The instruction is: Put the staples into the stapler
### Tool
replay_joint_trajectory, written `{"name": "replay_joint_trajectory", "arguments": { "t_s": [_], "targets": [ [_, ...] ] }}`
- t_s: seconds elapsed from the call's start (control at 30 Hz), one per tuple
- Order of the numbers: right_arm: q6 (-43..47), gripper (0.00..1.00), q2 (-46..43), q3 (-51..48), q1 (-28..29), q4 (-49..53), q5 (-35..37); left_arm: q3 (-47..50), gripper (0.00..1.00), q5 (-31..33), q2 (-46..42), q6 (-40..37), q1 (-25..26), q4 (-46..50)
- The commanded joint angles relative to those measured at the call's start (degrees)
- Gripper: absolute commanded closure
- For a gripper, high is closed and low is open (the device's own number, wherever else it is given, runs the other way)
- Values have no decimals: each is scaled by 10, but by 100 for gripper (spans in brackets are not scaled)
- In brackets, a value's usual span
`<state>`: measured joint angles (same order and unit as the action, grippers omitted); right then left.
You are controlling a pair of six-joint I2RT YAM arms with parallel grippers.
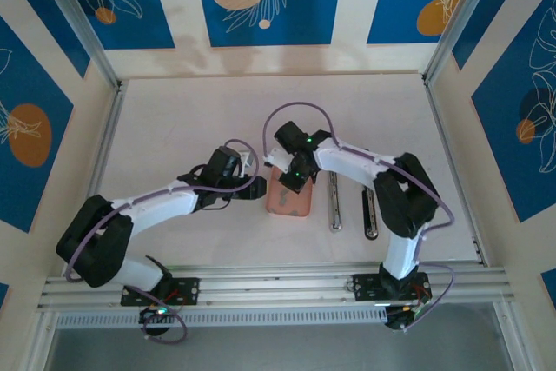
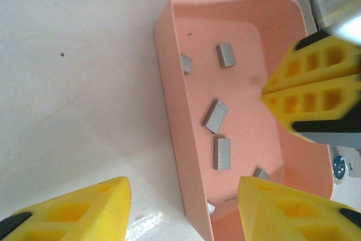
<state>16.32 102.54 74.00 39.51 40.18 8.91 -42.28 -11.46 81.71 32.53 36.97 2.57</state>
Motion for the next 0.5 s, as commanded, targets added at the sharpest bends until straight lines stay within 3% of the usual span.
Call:
{"name": "replay_joint_trajectory", "arguments": {
  "t_s": [0.0, 0.23, 0.47],
  "targets": [
    [-71, 90, -44, -18, -14, -23, -31, -25, 47, 11, -12, -27, -4, 14],
    [-139, 89, -89, -45, -44, -26, -41, -27, 47, 6, -6, -22, -1, 2],
    [-247, 78, -52, 9, -44, 48, -67, -18, 47, 25, 12, 23, -2, -14]
  ]
}}
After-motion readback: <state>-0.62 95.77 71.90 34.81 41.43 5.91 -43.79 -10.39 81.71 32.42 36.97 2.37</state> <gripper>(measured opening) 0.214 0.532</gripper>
